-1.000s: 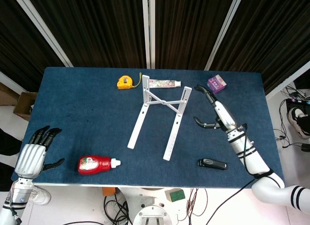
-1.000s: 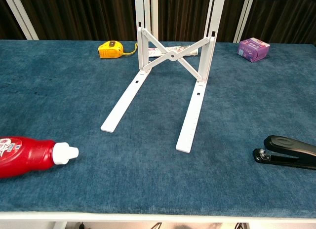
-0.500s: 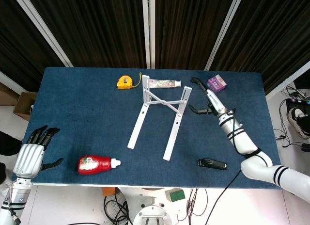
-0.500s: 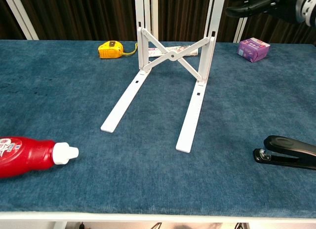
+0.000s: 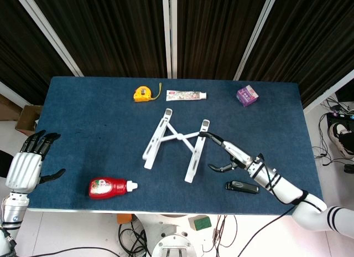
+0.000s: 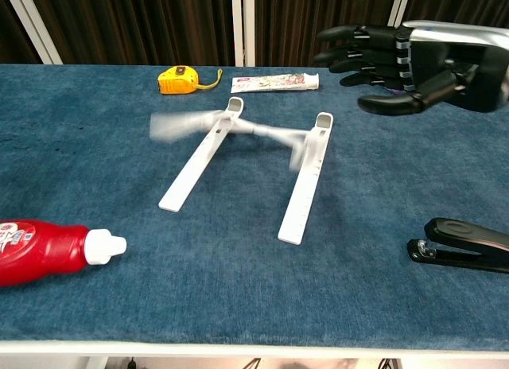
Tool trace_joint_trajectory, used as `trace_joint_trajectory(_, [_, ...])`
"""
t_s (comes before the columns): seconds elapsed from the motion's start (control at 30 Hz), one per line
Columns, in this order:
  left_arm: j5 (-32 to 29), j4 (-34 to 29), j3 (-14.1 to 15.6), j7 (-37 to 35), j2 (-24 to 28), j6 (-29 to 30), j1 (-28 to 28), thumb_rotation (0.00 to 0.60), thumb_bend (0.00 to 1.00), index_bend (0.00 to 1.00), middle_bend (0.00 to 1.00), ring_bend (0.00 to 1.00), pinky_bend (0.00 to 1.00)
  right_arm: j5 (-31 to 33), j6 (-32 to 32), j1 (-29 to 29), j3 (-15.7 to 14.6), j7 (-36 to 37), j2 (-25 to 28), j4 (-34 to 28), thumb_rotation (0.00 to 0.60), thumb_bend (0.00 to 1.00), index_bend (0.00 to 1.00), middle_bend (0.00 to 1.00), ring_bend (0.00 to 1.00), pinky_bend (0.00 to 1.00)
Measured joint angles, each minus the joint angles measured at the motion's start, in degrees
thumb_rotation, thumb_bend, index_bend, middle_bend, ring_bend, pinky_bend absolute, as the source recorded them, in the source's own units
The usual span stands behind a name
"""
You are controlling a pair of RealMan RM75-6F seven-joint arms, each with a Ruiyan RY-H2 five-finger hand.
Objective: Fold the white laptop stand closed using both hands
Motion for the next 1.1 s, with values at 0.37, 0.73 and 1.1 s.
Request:
trace_joint_trajectory(0.37, [-3.0,1.5,-5.2,-1.5,-1.5,-15.9,-13.2,0.6,0.05,0.16,0.15,0.08,0.13,0.9,2.3,-2.2,-0.6,-18.6,1.1,-1.9,0.6,0.22,0.22,0.34,0.29,0.36])
trace_joint_trajectory(0.73, [-10.8,20.5,-10.5,4.0,-19.0,-35.1,-32.6,0.6,0.0,0.09,0.09,0.07,0.13,6.1,2.0,-3.9,2.3,-58.8,-5.0,-4.9,0.6,0.11,0.53,0.59,0.6,0.73])
trace_joint_trajectory(1.1, [-14.6,42.5,-12.0,4.2,-34.4,-42.8,-43.6,0.6,0.0,0.09,0.08,0.07,0.13,13.1,0.8,-5.2,3.5,-75.9,-14.9,-1.0,0.6,0.05,0.76,0.8,0.86,0.98])
